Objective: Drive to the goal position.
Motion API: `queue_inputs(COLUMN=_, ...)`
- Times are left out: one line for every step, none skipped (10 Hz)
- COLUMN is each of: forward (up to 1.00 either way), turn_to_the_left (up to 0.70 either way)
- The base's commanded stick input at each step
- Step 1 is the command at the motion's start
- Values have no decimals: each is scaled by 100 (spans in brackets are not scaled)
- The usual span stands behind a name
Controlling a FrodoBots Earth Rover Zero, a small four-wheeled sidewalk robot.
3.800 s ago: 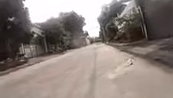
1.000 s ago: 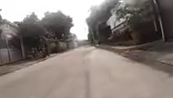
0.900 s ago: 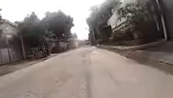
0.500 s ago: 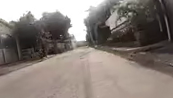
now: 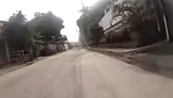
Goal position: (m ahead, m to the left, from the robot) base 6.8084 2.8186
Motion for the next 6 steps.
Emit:
queue_inputs(forward=85, turn_to_the_left=0)
queue_inputs(forward=85, turn_to_the_left=0)
queue_inputs(forward=85, turn_to_the_left=0)
queue_inputs(forward=85, turn_to_the_left=0)
queue_inputs(forward=85, turn_to_the_left=4)
queue_inputs(forward=85, turn_to_the_left=25)
